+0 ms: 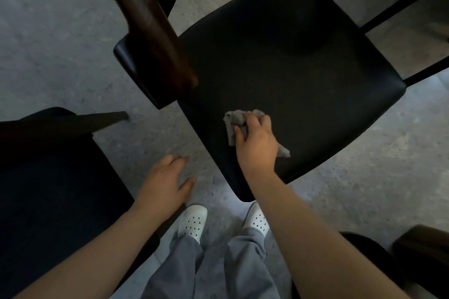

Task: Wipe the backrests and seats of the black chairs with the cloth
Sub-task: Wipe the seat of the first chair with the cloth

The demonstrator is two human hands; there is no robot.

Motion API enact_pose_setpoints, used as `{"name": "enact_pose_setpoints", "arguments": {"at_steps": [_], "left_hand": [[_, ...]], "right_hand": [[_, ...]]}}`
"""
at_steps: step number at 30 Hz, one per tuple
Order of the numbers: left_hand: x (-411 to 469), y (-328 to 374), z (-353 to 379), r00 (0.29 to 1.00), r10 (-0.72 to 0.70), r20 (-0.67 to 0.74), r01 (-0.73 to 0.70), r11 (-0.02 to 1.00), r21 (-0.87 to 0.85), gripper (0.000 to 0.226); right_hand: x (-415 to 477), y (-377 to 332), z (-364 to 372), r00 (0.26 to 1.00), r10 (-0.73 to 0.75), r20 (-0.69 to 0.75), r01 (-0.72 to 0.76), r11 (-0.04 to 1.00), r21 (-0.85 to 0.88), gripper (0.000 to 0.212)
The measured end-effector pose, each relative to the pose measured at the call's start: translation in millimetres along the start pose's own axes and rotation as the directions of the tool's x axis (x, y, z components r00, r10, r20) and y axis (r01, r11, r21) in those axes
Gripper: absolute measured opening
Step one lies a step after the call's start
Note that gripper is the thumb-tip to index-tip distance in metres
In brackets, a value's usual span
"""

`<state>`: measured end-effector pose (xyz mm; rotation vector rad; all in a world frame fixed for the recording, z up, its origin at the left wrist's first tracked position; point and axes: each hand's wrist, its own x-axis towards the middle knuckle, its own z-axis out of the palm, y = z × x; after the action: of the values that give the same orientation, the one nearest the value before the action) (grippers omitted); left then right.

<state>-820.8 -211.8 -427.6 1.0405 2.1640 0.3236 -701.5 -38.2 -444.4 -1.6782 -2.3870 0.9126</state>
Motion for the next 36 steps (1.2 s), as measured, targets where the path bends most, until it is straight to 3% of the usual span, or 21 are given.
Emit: {"name": "enact_pose_setpoints", "arguments": {"at_steps": [5,8,11,13,16,19,21,23,26,28,30,34,36], "left_hand": [[2,-1,-5,1.0,-0.014,0.014,0.014,1.0,-0.012,0.054],[2,0,-4,1.0,-0.02,0.016,0.021,1.0,-0.003,0.054],[1,2,1,1.0,-0.007,0.016,0.007,1.0,-0.011,0.054],[1,4,3,1.0,-0.004,0.024,0.005,1.0,-0.02,0.054],[1,6,5,0.999,-0.013,0.04,0.014,1.0,-0.024,0.056],[1,9,6,0.998,-0.013,0.054,0.014,1.0,-0.018,0.056],[1,10,7,0.998,-0.013,0.067,0.014,1.0,-0.014,0.056],[0,10,7,0.997,-0.019,0.076,0.02,1.0,-0.015,0.056],[-3,10,10,0.997,-0.02,0.077,0.021,1.0,-0.013,0.054],[-5,12,11,0.996,-0.024,0.085,0.025,1.0,-0.017,0.054],[-8,14,11,0.996,-0.027,0.086,0.028,1.0,-0.012,0.054],[-12,20,9,0.995,-0.036,0.093,0.038,0.999,-0.024,0.053],[-14,21,8,0.995,-0.034,0.097,0.037,0.999,-0.036,0.053]], "right_hand": [[-55,11,12,0.945,-0.2,0.258,0.185,0.98,0.079,0.031],[-60,20,1,0.968,-0.215,0.133,0.211,0.977,0.044,0.03],[-40,31,-15,0.997,-0.066,-0.042,0.065,0.998,-0.024,0.031],[-38,38,-16,0.996,0.067,-0.066,-0.068,0.997,-0.026,0.034],[-75,40,3,0.998,0.053,-0.018,-0.054,0.998,-0.033,0.033],[-111,40,14,0.99,0.086,0.108,-0.095,0.992,0.081,0.033],[-116,42,12,0.992,0.041,0.115,-0.054,0.993,0.108,0.033],[-107,46,3,0.999,0.031,0.01,-0.032,0.995,0.09,0.03],[-83,61,-9,0.955,0.23,-0.186,-0.212,0.971,0.111,0.026],[-80,63,-8,0.923,0.327,-0.205,-0.298,0.941,0.159,0.026],[-94,56,2,0.934,0.325,-0.152,-0.294,0.936,0.193,0.024],[-132,43,16,0.963,0.236,0.13,-0.261,0.936,0.235,0.019],[-138,44,12,0.958,0.216,0.191,-0.258,0.937,0.235,0.02]]}}
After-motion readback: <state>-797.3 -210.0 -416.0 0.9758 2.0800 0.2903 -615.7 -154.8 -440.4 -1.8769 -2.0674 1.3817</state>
